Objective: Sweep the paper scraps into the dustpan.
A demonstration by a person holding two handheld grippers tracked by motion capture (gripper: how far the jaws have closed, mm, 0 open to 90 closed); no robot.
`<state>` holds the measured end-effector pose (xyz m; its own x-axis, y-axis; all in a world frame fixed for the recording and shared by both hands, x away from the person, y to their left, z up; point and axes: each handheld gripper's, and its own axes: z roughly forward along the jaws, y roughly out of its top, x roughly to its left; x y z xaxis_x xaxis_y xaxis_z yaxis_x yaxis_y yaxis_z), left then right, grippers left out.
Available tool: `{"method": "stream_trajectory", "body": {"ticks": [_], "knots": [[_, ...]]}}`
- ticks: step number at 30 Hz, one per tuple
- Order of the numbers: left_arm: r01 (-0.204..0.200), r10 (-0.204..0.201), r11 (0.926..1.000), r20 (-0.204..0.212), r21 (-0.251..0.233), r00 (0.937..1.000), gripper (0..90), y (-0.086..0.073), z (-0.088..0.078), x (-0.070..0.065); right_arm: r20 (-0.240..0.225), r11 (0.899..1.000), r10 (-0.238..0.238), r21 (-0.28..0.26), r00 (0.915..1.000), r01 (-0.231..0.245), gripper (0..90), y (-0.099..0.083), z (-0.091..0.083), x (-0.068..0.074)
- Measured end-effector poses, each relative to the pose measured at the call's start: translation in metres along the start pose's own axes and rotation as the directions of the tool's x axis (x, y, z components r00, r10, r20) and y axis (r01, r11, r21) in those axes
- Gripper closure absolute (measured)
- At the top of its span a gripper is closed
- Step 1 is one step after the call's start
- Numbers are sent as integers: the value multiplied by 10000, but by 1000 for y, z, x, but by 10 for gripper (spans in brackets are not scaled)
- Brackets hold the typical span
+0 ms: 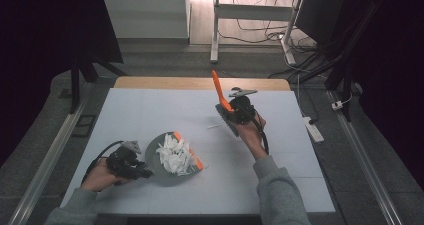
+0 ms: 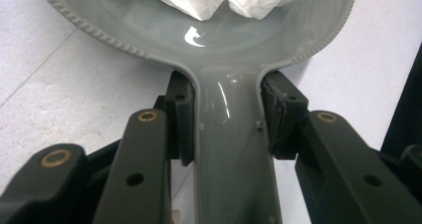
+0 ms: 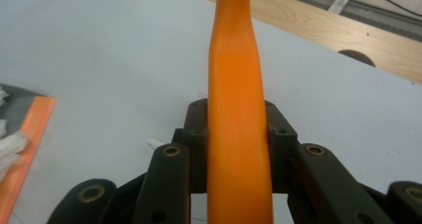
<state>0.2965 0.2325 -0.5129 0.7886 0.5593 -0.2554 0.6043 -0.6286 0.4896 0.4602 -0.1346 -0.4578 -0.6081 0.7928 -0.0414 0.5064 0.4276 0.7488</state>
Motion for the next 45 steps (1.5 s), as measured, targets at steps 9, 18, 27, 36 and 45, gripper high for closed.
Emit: {"method": "stream_trajectory", "body": {"ticks": [9, 18, 27, 36, 45], "knots": [[-14, 14, 10000, 1, -4, 10000, 618, 0, 0, 0, 109, 9970, -307, 718, 9995, 299, 707, 0, 19, -1], [-27, 27, 10000, 19, -6, 10000, 617, 0, 0, 0, 219, 9918, -356, 1238, 9991, 326, 707, 2, 30, -4], [-27, 27, 10000, 3, 2, 10000, 617, 0, 0, 0, -281, 9829, -497, 1760, 9984, 539, 707, 1, 36, 7], [-17, 17, 10000, 0, -2, 10000, 618, 0, 1, 0, -1442, 9801, -679, 1752, 9872, 931, 707, -2, 31, 37], [-21, 21, 10000, -16, 1, 10000, 617, 1, 0, -1, -1925, 9921, -1025, 512, 9759, 1143, 707, 19, -3, 51]]}}
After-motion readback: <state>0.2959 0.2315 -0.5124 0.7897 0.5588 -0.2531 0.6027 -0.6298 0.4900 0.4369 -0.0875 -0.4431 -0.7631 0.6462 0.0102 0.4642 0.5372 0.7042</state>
